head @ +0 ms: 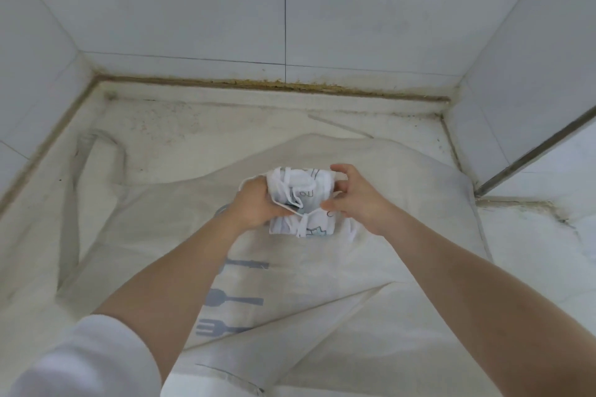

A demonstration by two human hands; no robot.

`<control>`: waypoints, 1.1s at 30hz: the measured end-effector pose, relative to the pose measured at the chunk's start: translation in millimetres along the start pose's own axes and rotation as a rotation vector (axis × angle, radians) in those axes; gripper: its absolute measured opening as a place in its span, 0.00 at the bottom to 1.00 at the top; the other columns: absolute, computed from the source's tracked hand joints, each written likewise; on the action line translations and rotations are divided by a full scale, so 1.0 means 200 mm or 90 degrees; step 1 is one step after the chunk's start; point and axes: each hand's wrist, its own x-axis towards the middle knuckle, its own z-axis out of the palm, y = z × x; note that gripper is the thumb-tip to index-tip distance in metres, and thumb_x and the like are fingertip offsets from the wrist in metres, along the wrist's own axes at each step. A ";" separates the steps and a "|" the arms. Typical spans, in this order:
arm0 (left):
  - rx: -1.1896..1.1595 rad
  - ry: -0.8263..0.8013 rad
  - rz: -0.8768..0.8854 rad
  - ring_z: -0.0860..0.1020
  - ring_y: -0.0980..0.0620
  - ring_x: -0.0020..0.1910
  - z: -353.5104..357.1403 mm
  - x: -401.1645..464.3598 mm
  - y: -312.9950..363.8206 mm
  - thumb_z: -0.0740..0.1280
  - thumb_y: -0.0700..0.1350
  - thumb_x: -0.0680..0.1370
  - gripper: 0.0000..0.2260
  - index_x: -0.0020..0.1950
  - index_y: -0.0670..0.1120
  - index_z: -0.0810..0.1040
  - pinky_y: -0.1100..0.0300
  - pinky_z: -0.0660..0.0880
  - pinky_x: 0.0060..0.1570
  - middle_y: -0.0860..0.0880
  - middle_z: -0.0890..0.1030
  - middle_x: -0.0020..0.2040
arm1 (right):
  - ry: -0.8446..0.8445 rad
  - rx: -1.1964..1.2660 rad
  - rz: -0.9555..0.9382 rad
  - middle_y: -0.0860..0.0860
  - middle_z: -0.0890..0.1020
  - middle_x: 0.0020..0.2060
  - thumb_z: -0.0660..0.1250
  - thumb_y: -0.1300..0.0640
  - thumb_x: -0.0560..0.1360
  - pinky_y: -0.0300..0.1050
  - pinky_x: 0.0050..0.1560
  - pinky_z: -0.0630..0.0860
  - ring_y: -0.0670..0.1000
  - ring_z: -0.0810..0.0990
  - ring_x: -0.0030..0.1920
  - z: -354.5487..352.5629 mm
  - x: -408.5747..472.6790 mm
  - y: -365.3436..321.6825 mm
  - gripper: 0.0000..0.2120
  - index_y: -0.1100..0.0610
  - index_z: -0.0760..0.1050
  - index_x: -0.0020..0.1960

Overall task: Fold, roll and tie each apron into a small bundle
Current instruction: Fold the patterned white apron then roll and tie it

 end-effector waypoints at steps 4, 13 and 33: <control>0.122 -0.043 0.135 0.79 0.49 0.52 -0.11 0.03 0.15 0.74 0.51 0.67 0.17 0.53 0.47 0.78 0.59 0.72 0.50 0.49 0.81 0.51 | 0.065 -0.294 -0.225 0.53 0.77 0.50 0.70 0.69 0.68 0.43 0.47 0.74 0.53 0.77 0.47 -0.11 -0.04 -0.08 0.22 0.55 0.73 0.59; 0.595 -0.311 0.001 0.75 0.48 0.52 0.03 -0.05 0.20 0.60 0.48 0.78 0.08 0.52 0.47 0.76 0.57 0.69 0.50 0.47 0.78 0.54 | -0.177 -0.768 -0.176 0.54 0.70 0.60 0.57 0.64 0.77 0.45 0.46 0.67 0.58 0.74 0.54 -0.15 -0.16 0.07 0.17 0.54 0.71 0.64; 0.715 -0.185 0.203 0.55 0.48 0.71 0.27 0.01 0.37 0.58 0.44 0.79 0.11 0.59 0.46 0.75 0.48 0.40 0.72 0.51 0.68 0.64 | -0.107 -0.580 0.081 0.48 0.76 0.30 0.56 0.25 0.68 0.42 0.37 0.67 0.48 0.75 0.36 -0.05 -0.08 0.12 0.30 0.52 0.70 0.30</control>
